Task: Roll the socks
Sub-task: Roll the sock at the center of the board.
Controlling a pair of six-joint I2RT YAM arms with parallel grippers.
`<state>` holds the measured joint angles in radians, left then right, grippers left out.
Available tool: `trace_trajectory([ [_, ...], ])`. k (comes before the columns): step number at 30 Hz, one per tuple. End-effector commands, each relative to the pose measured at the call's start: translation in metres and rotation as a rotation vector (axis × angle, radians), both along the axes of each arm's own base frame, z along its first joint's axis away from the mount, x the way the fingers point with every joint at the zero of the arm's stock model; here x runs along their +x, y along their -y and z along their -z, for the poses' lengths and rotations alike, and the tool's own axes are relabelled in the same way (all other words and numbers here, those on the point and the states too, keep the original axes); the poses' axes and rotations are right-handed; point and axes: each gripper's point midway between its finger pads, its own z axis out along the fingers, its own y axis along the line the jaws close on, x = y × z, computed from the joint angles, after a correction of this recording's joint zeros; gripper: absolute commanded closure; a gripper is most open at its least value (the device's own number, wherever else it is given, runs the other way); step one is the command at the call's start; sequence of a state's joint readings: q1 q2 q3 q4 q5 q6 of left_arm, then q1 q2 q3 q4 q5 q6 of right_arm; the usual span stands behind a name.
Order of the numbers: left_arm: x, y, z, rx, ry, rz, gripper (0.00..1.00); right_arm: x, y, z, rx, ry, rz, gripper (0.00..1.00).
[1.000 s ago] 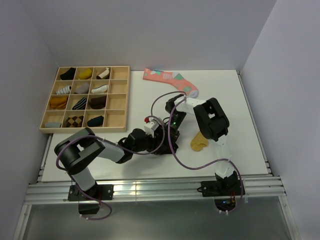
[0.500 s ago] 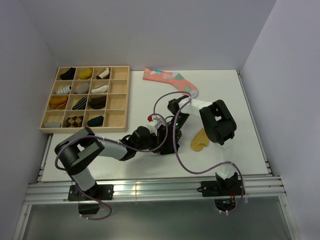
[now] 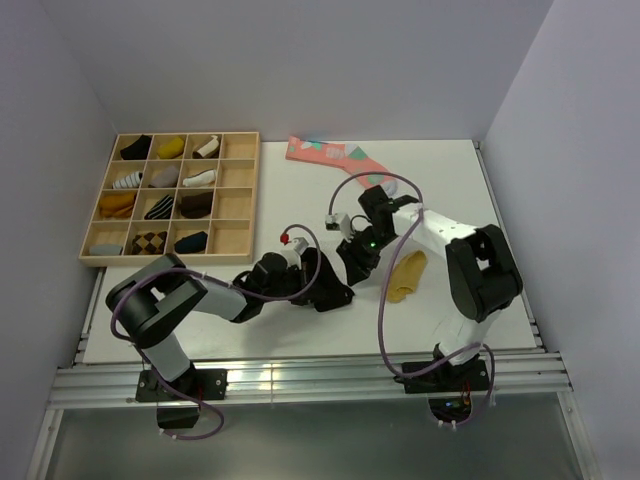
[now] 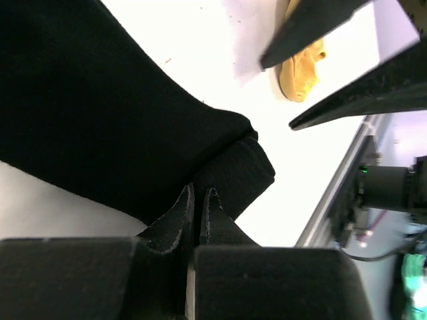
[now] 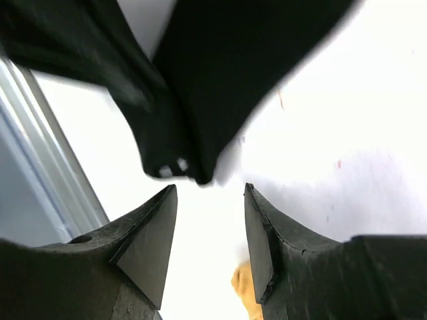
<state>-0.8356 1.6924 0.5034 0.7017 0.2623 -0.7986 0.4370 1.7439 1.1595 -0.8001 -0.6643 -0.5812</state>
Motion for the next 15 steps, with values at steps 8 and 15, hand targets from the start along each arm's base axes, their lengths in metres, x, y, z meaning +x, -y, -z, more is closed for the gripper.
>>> trace_trajectory([
  [8,-0.041,-0.034,0.053,0.031,-0.391,0.023,1.00,-0.002,0.010,-0.021,0.085,0.357,-0.182,0.45],
  [15,-0.055,-0.037,0.058,0.024,-0.516,0.063,1.00,-0.026,-0.005,-0.033,0.115,0.577,-0.341,0.37],
])
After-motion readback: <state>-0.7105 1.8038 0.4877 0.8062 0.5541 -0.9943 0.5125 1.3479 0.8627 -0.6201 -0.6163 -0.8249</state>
